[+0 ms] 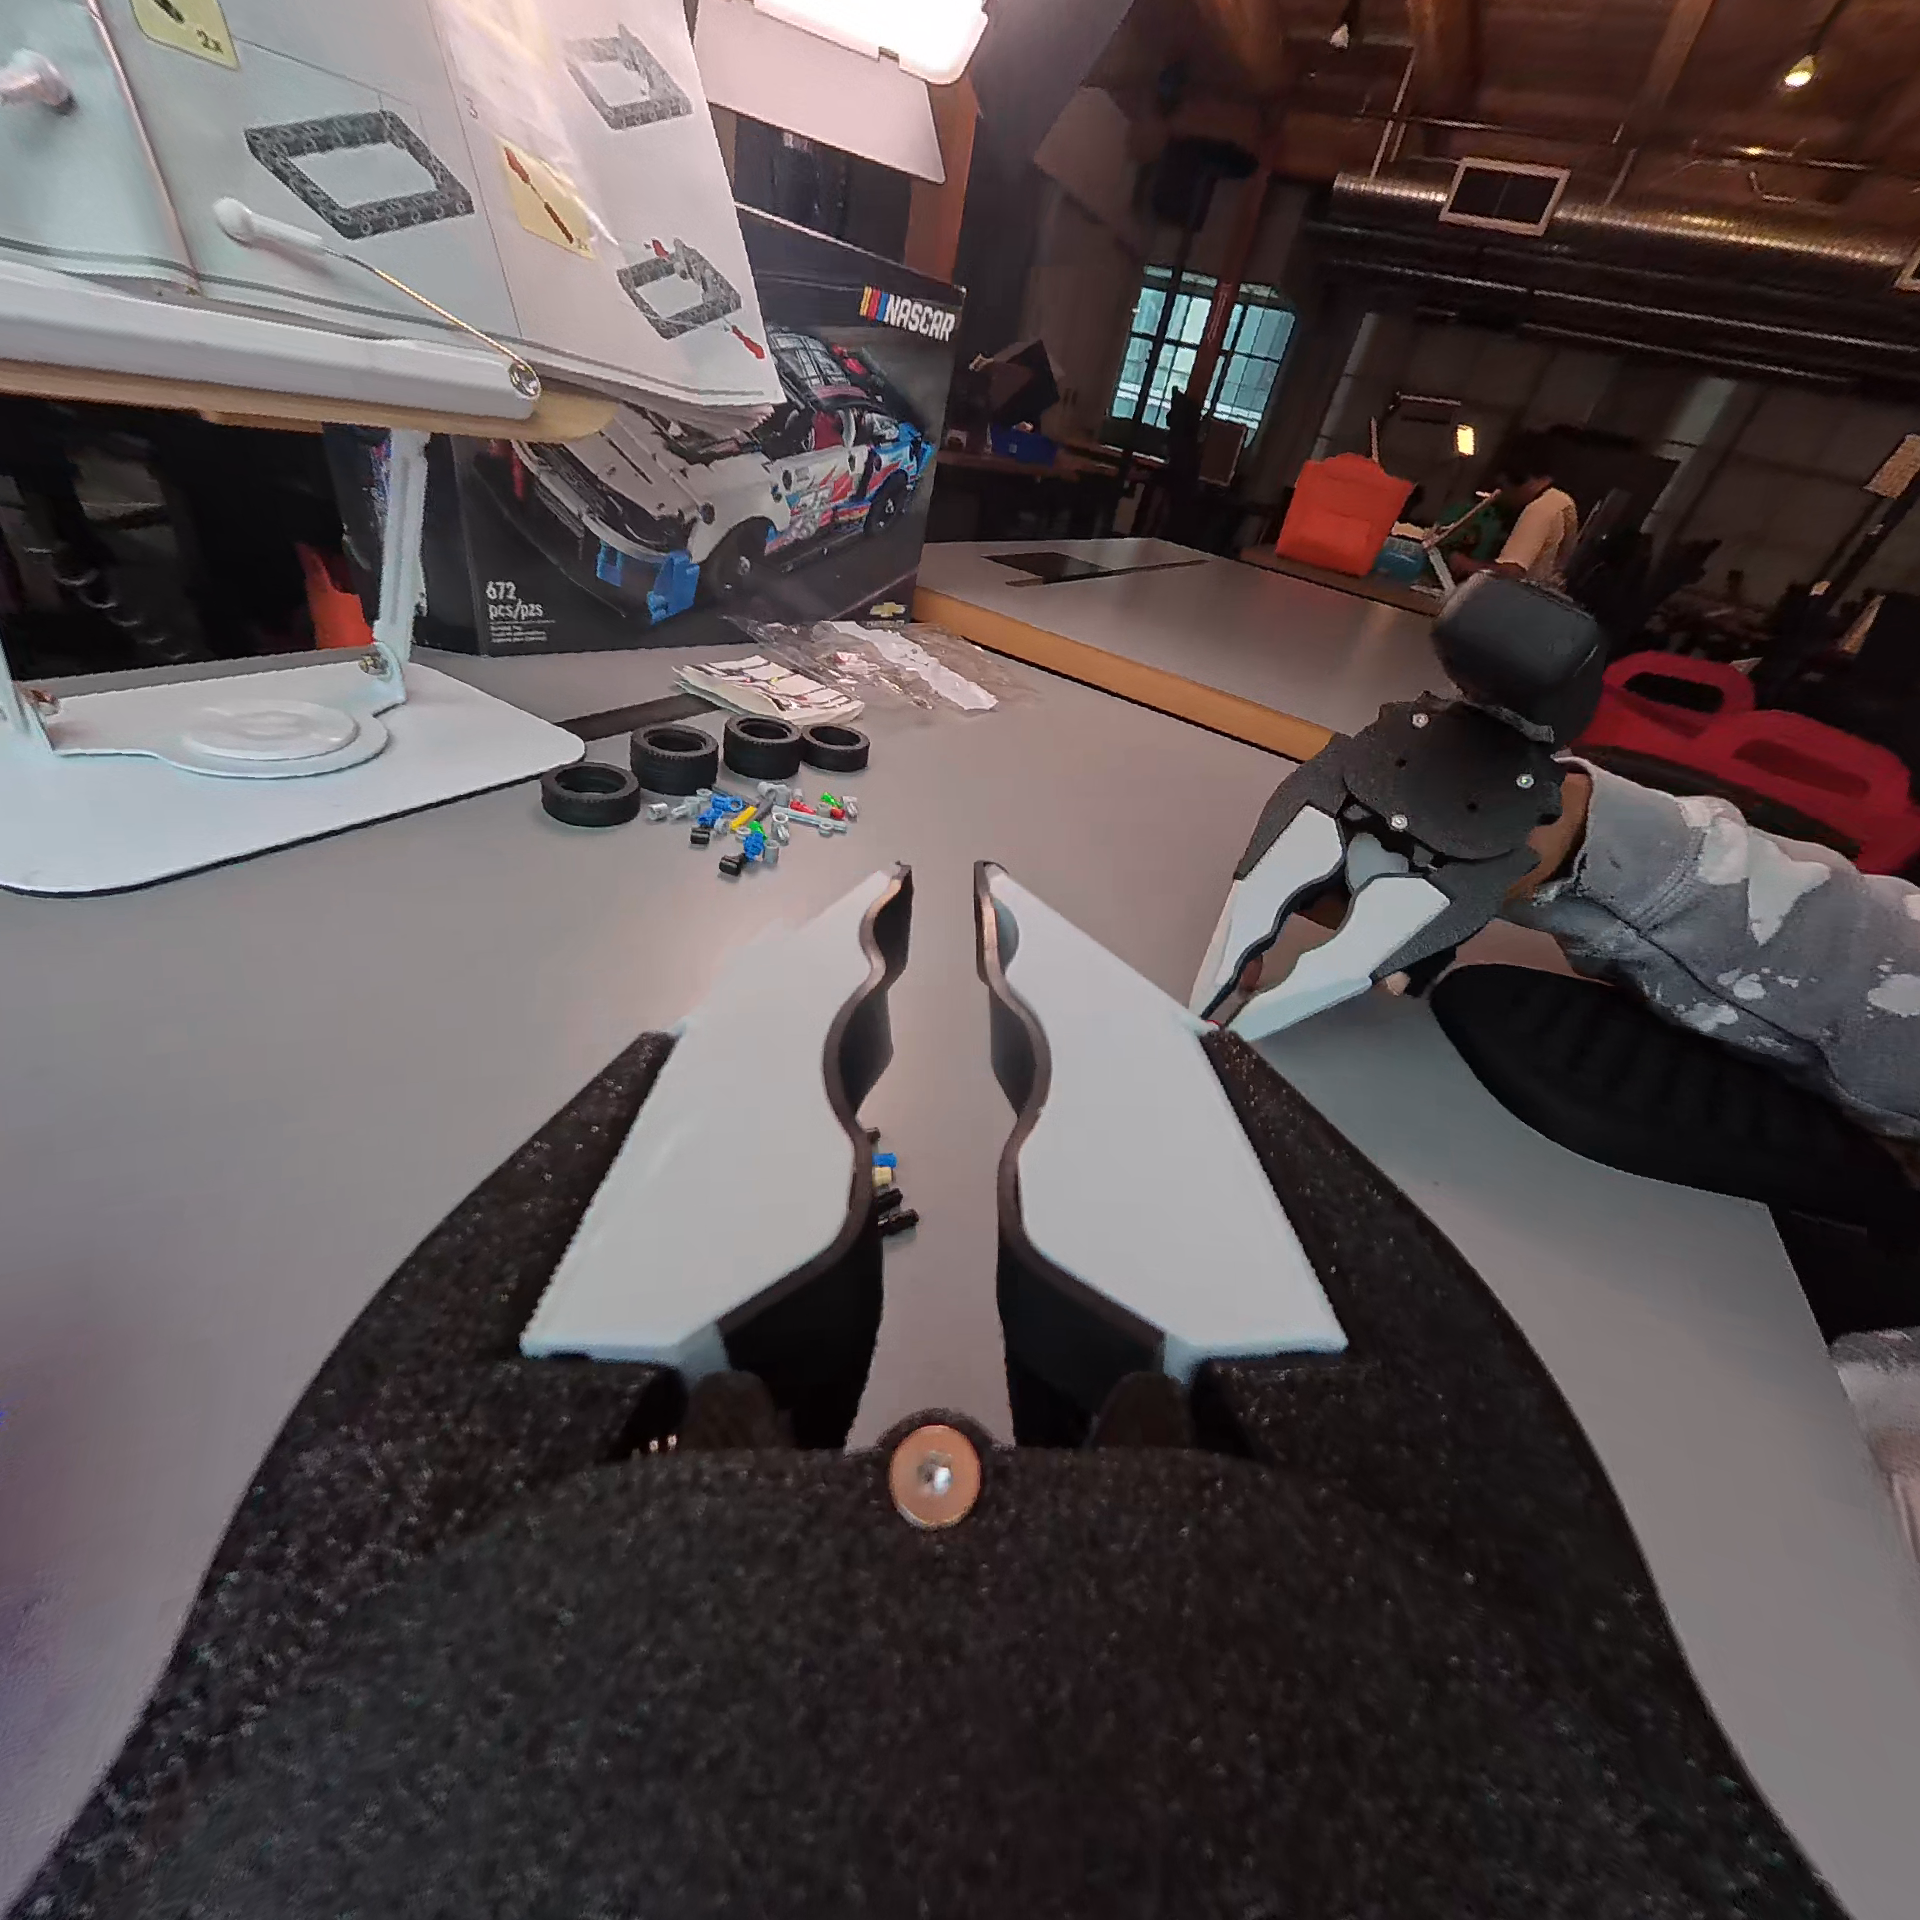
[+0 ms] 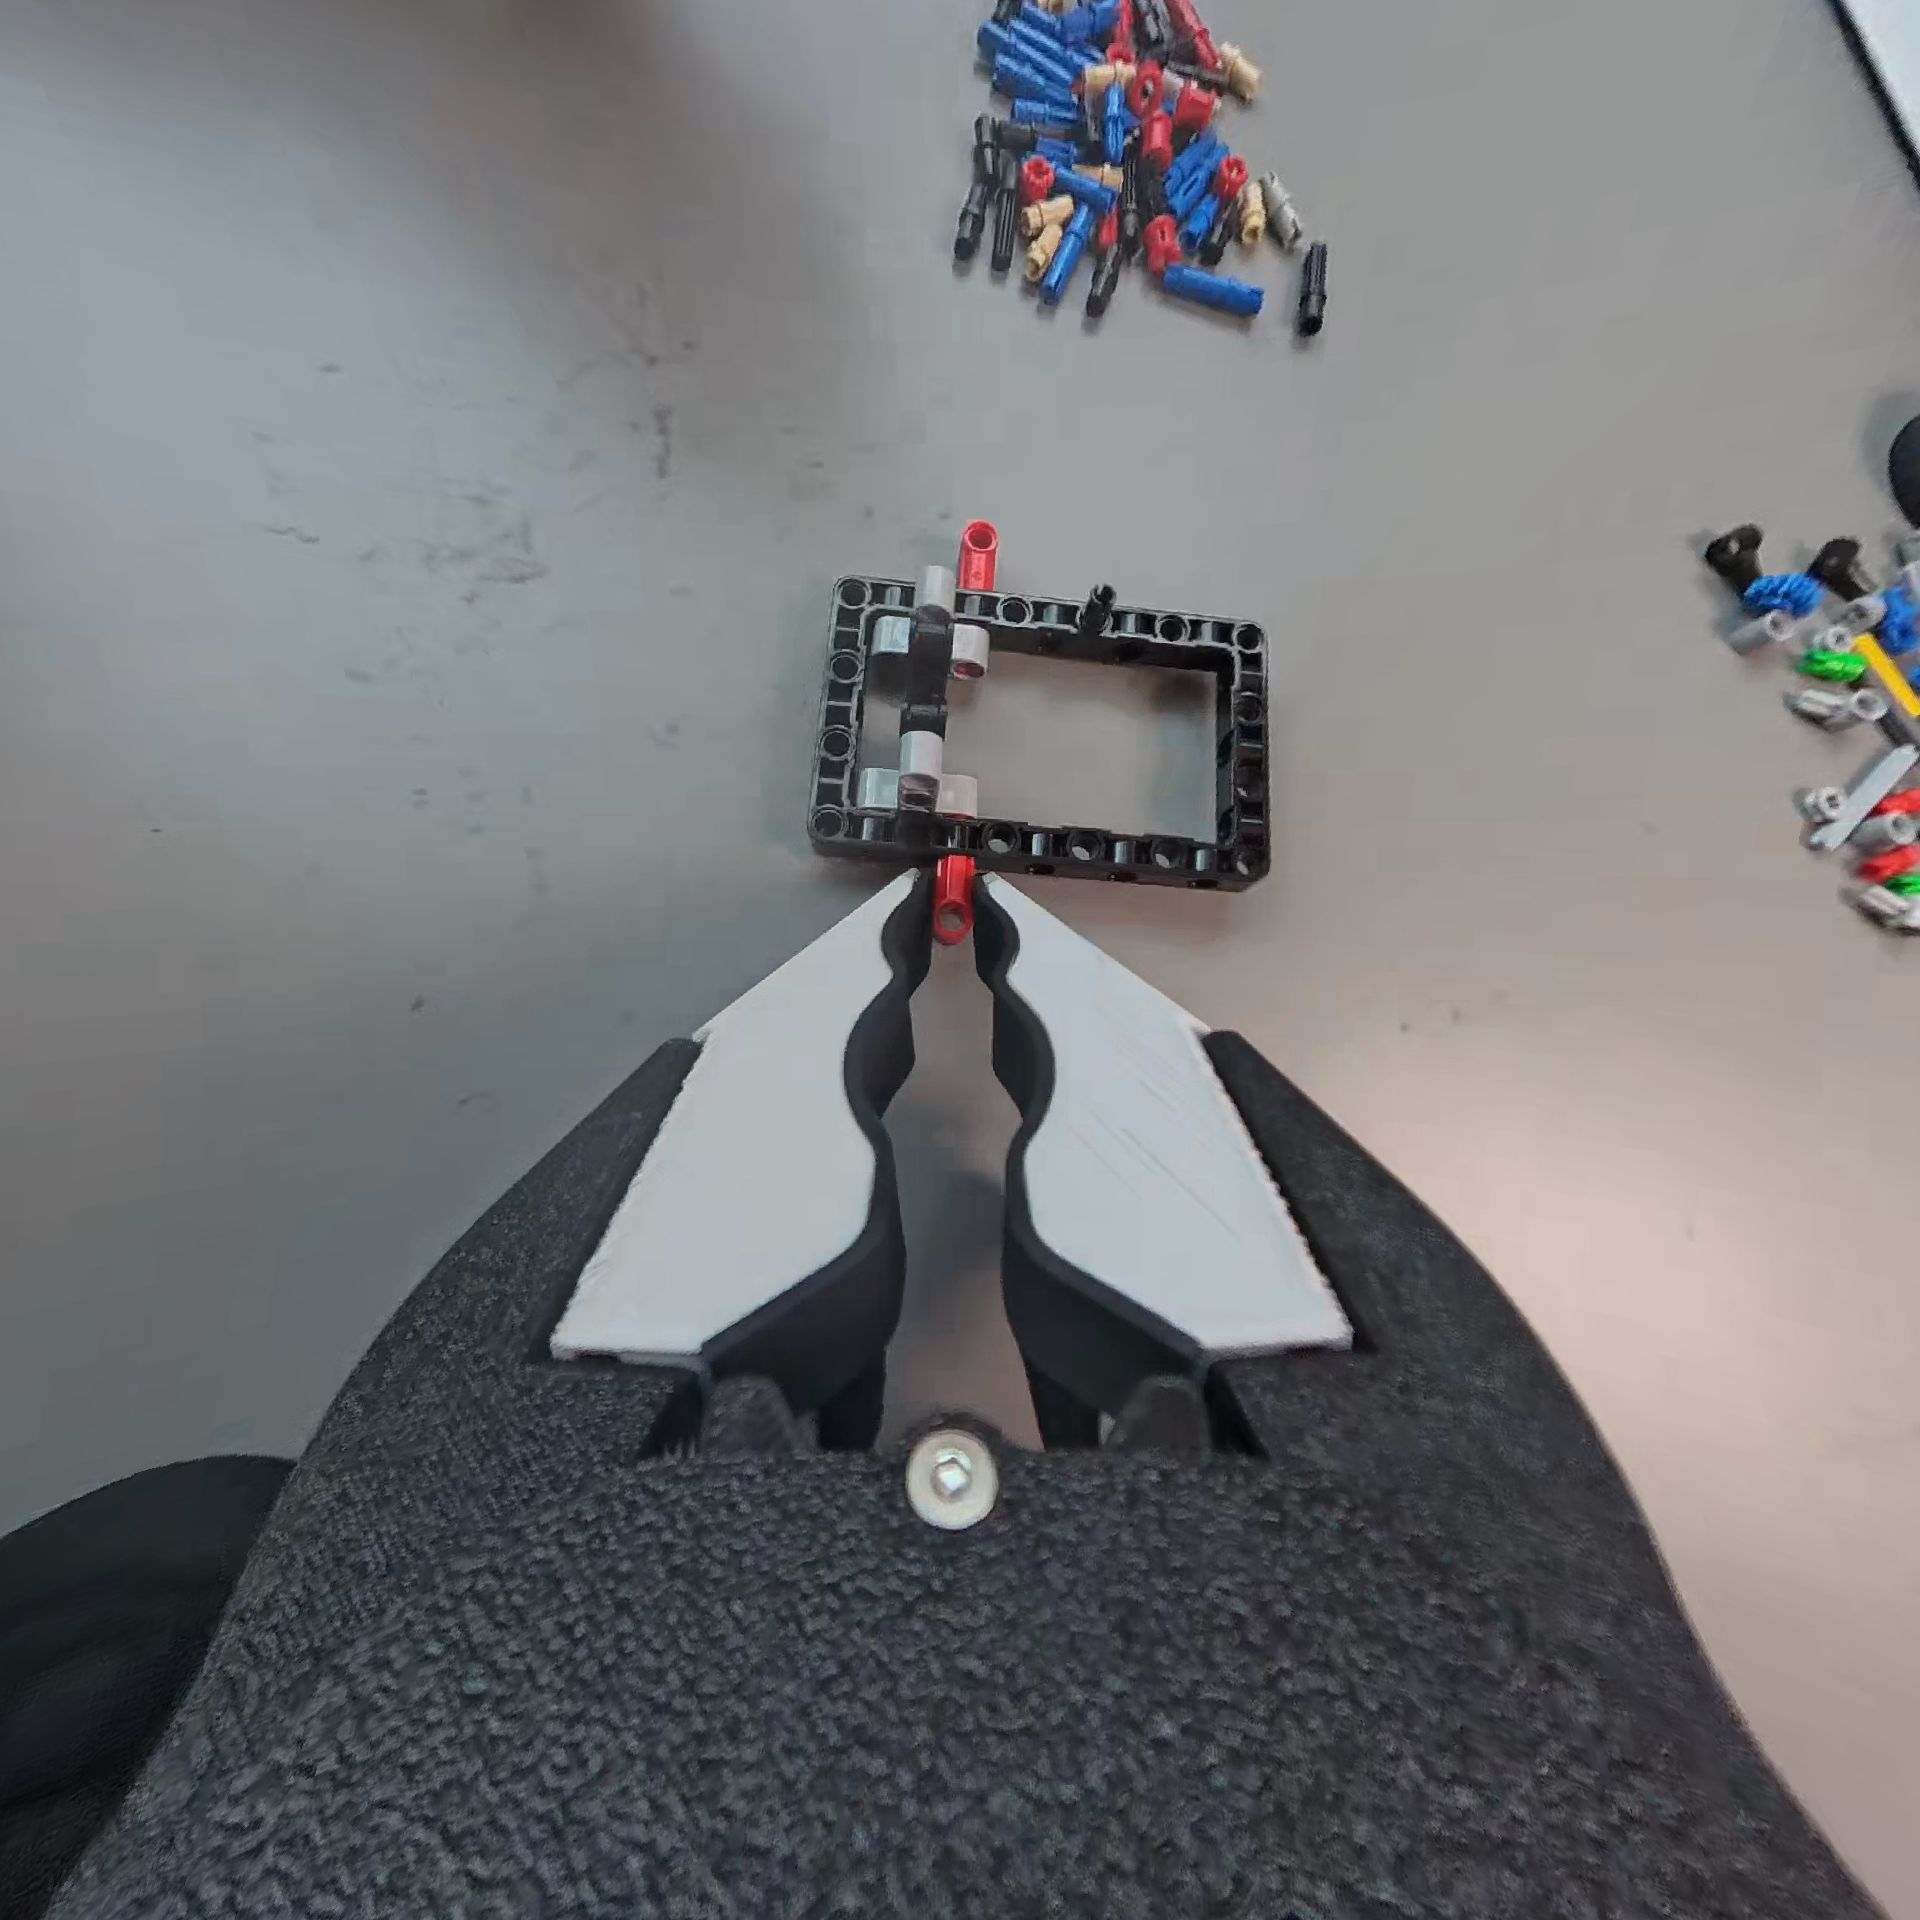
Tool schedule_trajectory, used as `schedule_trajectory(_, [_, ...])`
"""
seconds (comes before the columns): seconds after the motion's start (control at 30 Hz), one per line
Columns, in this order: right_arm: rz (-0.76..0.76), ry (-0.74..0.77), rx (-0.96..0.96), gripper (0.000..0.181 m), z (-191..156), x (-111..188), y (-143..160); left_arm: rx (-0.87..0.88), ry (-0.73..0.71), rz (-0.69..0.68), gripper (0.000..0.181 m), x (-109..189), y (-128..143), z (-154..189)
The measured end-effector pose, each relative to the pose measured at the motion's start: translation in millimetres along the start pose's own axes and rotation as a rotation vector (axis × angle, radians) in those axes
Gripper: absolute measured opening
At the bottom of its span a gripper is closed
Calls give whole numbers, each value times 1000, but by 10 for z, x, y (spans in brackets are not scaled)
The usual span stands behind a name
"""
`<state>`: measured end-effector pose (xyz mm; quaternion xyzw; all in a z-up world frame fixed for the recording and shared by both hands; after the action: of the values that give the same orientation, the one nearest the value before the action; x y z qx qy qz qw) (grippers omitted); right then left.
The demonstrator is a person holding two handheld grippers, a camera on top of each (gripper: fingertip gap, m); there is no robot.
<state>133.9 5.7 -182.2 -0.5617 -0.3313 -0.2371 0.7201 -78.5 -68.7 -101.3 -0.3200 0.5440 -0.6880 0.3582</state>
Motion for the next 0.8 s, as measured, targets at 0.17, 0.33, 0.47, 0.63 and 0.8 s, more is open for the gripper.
schedule_trajectory(0.17, [250, 76, 97, 7, 21, 130, -350, 30, 99, -130, 26, -150, 161, 188])
schedule_trajectory(0.33, [438, 174, 181, 7, -28, 315, -620, 175, 244, -191, 53, -238, 244, 349])
schedule_trajectory(0.47, [476, 220, 242, 7, -120, 325, -699, 317, 354, -203, 57, -260, 255, 439])
schedule_trajectory(0.63, [485, 269, 307, 7, -205, 292, -754, 351, 417, -250, 35, -285, 298, 540])
schedule_trajectory(0.8, [482, 358, 395, 7, -273, 257, -809, 322, 424, -272, 12, -298, 326, 618])
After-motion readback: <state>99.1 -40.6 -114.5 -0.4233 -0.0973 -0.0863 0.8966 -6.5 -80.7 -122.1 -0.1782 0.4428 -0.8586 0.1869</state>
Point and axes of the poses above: each gripper's, where its closed fingertips meet, x back along the fingers, y out of its underside, z = x × y across the jaws, the point moved 5 cm from there along x, back along the fingers, and after that the axes turned 1 degree about -z, right-handed, at the moved point
